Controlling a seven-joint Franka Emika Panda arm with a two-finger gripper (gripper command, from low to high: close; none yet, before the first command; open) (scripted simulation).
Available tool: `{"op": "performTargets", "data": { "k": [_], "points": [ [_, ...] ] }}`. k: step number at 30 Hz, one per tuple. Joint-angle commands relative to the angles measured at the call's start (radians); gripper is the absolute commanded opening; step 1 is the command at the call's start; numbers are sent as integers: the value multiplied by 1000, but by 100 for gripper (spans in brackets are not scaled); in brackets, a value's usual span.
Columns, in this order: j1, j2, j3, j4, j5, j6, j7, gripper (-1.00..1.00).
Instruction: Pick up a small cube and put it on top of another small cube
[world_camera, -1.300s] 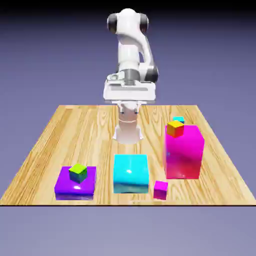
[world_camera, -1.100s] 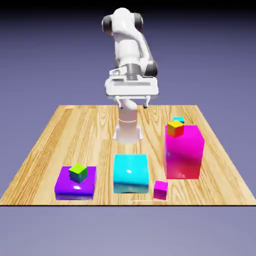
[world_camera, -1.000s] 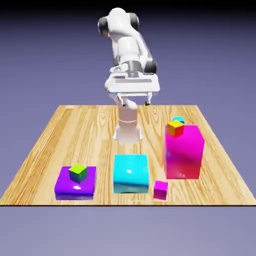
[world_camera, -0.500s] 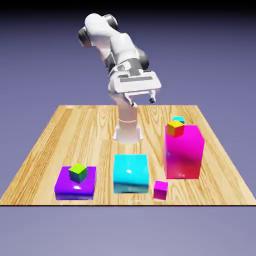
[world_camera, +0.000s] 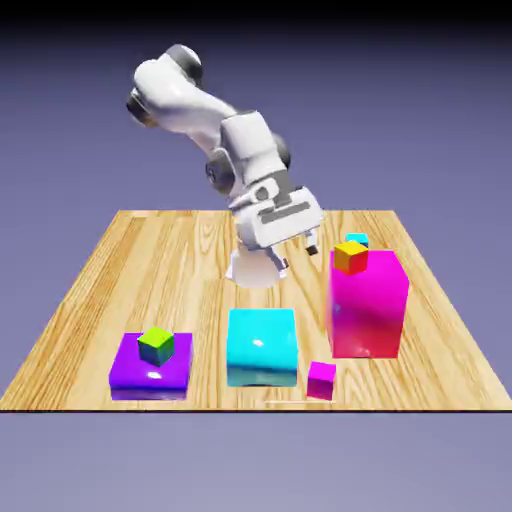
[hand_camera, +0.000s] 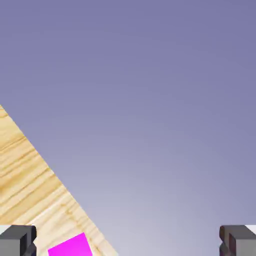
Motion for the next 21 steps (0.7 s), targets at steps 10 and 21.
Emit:
{"op": "performTargets", "data": {
  "k": [10,21],
  "points": [
    [362,-70,-340,86,-215,-119,-52,0],
    [679,-191,-675,196,-469,-131,-13,0]
  ]
}}
